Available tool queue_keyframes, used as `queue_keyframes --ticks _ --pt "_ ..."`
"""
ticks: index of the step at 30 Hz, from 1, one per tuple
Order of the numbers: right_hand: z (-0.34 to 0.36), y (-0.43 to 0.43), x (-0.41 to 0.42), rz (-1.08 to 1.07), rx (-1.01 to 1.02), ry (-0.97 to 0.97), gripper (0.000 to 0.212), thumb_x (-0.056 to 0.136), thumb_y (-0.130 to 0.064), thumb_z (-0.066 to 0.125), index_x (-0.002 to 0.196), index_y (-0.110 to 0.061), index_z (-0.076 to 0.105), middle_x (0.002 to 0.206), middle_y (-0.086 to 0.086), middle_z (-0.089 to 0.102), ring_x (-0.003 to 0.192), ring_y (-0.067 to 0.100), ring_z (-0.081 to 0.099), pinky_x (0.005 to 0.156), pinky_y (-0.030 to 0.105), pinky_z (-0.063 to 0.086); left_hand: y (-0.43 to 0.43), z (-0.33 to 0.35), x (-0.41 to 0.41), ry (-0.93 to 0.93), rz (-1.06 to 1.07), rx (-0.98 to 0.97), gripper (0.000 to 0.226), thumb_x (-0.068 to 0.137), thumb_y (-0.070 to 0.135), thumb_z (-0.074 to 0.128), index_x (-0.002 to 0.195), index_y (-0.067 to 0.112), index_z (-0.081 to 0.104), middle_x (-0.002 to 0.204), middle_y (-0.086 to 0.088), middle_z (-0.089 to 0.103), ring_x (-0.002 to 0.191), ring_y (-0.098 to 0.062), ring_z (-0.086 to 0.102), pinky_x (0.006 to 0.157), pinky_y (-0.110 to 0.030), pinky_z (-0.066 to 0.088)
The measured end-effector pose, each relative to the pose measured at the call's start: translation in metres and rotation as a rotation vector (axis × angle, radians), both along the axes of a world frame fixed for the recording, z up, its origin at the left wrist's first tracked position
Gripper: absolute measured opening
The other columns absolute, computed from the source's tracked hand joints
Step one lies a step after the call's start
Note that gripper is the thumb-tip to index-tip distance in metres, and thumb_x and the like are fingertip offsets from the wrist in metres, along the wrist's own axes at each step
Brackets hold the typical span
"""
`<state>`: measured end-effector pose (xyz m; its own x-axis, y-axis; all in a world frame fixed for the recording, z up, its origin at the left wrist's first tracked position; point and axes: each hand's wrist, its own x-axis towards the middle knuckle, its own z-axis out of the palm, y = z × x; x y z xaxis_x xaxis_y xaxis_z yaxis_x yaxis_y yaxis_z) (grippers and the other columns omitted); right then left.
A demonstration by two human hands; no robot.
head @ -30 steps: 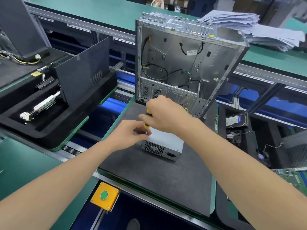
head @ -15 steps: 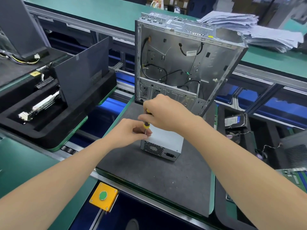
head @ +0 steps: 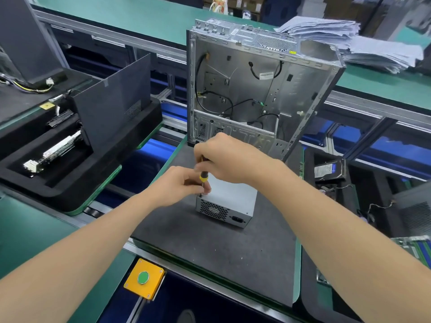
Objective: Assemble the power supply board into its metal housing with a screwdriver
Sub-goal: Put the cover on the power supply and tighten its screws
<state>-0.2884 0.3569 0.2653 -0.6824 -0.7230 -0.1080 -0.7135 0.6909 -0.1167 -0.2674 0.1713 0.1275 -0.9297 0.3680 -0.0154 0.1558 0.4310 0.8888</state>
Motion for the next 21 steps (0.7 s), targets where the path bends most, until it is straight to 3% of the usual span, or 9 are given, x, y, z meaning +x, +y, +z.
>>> queue_keyframes --ticks 3,5,7,9,12,14,15,17,21 --pt "-0.011 -0.010 0.006 -0.217 0.029 0.170 0.058 0.104 -0.062 0.045 0.073 -0.013 0.051 0.068 0.002 0.046 0.067 0.030 0.050 0.061 0.034 0.037 0.000 -0.004 0.002 -0.072 0.017 0.073 0.018 0.089 0.019 0.075 0.099 0.033 0.079 0.104 0.009 0.079 0.103 -0.009 0.073 0.095 -0.022 0.053" --pt "-0.013 -0.015 0.009 -0.322 0.036 0.264 0.070 0.099 -0.076 0.037 0.062 -0.016 0.035 0.060 0.000 0.037 0.057 0.026 0.040 0.060 0.035 0.034 0.004 -0.007 0.003 -0.055 0.027 0.049 0.016 0.085 0.024 0.077 0.098 0.032 0.079 0.102 0.010 0.079 0.101 -0.007 0.073 0.095 -0.027 0.051" --pt "-0.011 -0.015 0.009 -0.331 0.005 0.258 0.073 0.096 -0.079 0.034 0.060 -0.016 0.037 0.061 0.000 0.041 0.055 0.025 0.042 0.059 0.035 0.037 0.008 -0.008 0.002 -0.035 0.033 0.027 0.014 0.084 0.020 0.074 0.093 0.031 0.078 0.097 0.010 0.079 0.096 -0.006 0.073 0.092 -0.029 0.050" --pt "-0.006 -0.008 0.006 -0.202 -0.044 0.147 0.063 0.099 -0.071 0.045 0.069 -0.017 0.051 0.074 0.000 0.051 0.070 0.027 0.055 0.065 0.036 0.045 0.009 -0.008 0.001 -0.009 0.026 -0.002 0.019 0.087 0.015 0.072 0.090 0.033 0.077 0.095 0.011 0.078 0.095 -0.006 0.073 0.093 -0.032 0.052" --pt "0.001 0.004 -0.001 0.118 -0.002 -0.037 0.008 0.100 -0.029 0.062 0.102 -0.022 0.065 0.104 -0.005 0.054 0.096 0.022 0.057 0.077 0.044 0.051 0.005 -0.007 0.000 0.008 -0.005 -0.058 0.026 0.091 0.014 0.069 0.095 0.039 0.075 0.097 0.015 0.078 0.098 -0.004 0.072 0.095 -0.029 0.051" --pt "0.000 0.003 -0.003 0.116 -0.011 -0.067 0.008 0.097 -0.015 0.061 0.104 -0.019 0.063 0.102 -0.004 0.056 0.097 0.023 0.056 0.078 0.047 0.053 0.003 -0.006 0.002 -0.021 -0.011 -0.030 0.026 0.092 0.015 0.070 0.097 0.039 0.077 0.100 0.015 0.078 0.100 -0.005 0.073 0.096 -0.028 0.052" --pt "-0.001 0.000 -0.003 0.056 -0.042 -0.066 0.003 0.098 -0.020 0.062 0.101 -0.018 0.062 0.095 -0.002 0.057 0.094 0.025 0.057 0.073 0.045 0.052 0.003 -0.005 0.002 -0.028 -0.011 -0.017 0.023 0.090 0.018 0.072 0.097 0.039 0.077 0.101 0.015 0.078 0.101 -0.005 0.073 0.096 -0.026 0.053" --pt "-0.006 -0.006 -0.002 -0.077 -0.035 0.066 0.033 0.102 -0.045 0.058 0.089 -0.015 0.057 0.077 0.000 0.051 0.080 0.031 0.058 0.058 0.037 0.041 0.005 -0.005 0.003 -0.017 0.000 -0.014 0.017 0.085 0.029 0.078 0.096 0.041 0.078 0.100 0.016 0.078 0.097 -0.005 0.073 0.090 -0.017 0.054" --pt "-0.016 -0.014 0.008 -0.336 0.030 0.299 0.071 0.099 -0.075 0.036 0.060 -0.016 0.037 0.060 0.000 0.037 0.055 0.026 0.039 0.057 0.034 0.030 0.010 -0.010 0.004 0.010 0.107 0.002 0.015 0.080 0.028 0.084 0.087 0.039 0.078 0.093 0.016 0.078 0.089 -0.004 0.072 0.075 -0.006 0.047"
